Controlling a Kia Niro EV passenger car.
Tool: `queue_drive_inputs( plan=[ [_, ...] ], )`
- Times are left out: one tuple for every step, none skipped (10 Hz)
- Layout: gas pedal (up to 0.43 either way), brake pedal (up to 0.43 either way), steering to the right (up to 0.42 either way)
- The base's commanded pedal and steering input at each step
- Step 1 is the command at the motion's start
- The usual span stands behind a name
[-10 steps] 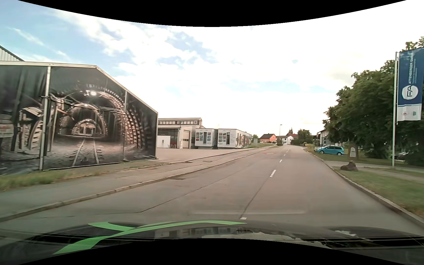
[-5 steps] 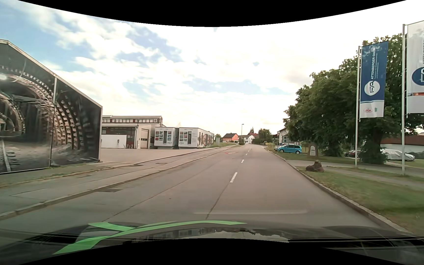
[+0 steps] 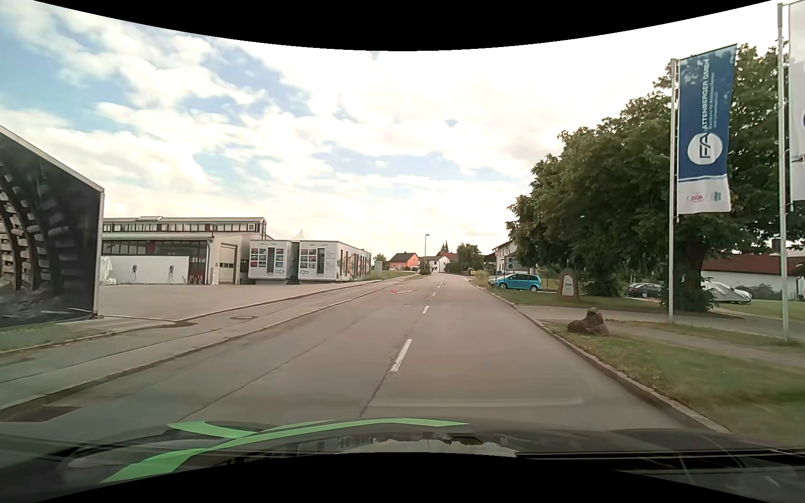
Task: Follow the waypoints while adhering to traffic rules and regulations
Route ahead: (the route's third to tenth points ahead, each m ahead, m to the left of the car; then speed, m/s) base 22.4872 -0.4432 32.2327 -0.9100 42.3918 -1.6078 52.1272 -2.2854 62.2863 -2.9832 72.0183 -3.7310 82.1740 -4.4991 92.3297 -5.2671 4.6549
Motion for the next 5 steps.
queue_drive_inputs(
  plan=[
    [0.209, 0.0, 0.053],
    [0.209, 0.0, 0.051],
    [0.209, 0.0, 0.051],
    [0.24, 0.0, 0.052],
    [0.248, 0.0, 0.052]
  ],
)
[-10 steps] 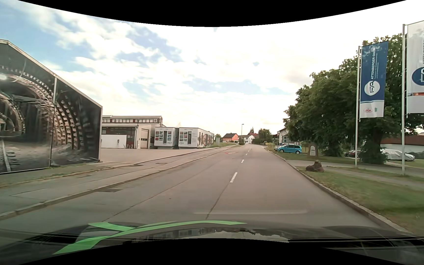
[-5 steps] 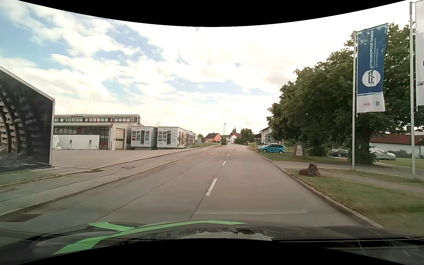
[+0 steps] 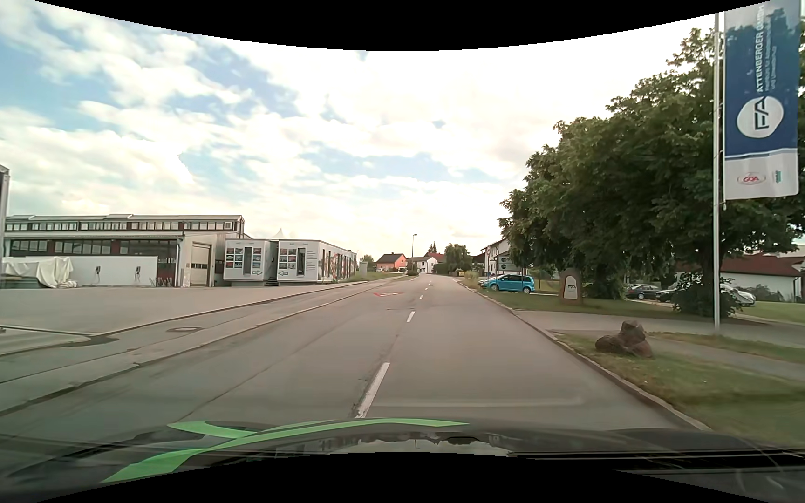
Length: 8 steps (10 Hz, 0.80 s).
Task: Follow the waypoints while adhering to traffic rules and regulations
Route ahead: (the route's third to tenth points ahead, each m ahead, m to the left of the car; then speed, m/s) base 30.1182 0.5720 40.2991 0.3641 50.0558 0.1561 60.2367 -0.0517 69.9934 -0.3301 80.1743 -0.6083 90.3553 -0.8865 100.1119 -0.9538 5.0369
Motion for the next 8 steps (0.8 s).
queue_drive_inputs(
  plan=[
    [0.248, 0.0, 0.052],
    [0.248, 0.0, 0.052],
    [0.248, 0.0, 0.052],
    [0.248, 0.0, 0.052],
    [0.248, 0.0, 0.051],
    [0.287, 0.0, 0.047],
    [0.299, 0.0, 0.038],
    [0.299, 0.0, 0.024]
  ],
)
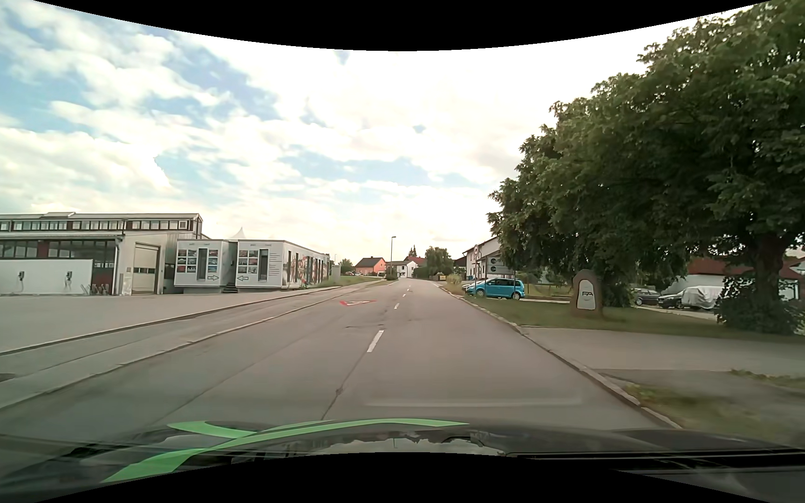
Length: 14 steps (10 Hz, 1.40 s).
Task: Follow the waypoints while adhering to traffic rules and regulations
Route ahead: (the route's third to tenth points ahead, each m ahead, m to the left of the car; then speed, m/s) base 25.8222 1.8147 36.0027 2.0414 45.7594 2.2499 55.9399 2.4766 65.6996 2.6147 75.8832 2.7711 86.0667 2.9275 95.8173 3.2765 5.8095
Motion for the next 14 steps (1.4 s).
queue_drive_inputs(
  plan=[
    [0.287, 0.0, 0.011],
    [0.28, 0.0, 0.006],
    [0.28, 0.0, 0.005],
    [0.28, 0.0, 0.004],
    [0.28, 0.0, 0.004],
    [0.28, 0.0, 0.003],
    [0.28, 0.0, 0.004],
    [0.28, 0.0, 0.004],
    [0.28, 0.0, 0.004],
    [0.28, 0.0, 0.004],
    [0.28, 0.0, 0.003],
    [0.287, 0.0, 0.002],
    [0.287, 0.0, 0.001],
    [0.287, 0.0, 0.0]
  ],
)
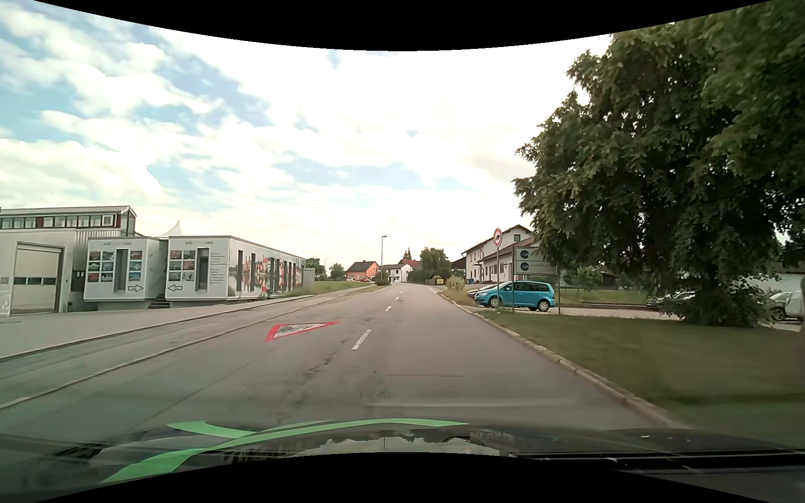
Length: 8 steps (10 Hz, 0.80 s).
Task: Follow the waypoints while adhering to traffic rules and regulations
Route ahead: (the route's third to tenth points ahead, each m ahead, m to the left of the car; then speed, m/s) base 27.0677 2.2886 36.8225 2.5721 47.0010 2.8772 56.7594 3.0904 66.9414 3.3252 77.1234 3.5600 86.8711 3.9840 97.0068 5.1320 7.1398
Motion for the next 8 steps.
queue_drive_inputs(
  plan=[
    [0.287, 0.0, -0.002],
    [0.287, 0.0, -0.008],
    [0.287, 0.0, -0.012],
    [0.287, 0.0, -0.013],
    [0.287, 0.0, -0.012],
    [0.299, 0.0, -0.012],
    [0.299, 0.0, -0.011],
    [0.28, 0.0, -0.011]
  ],
)
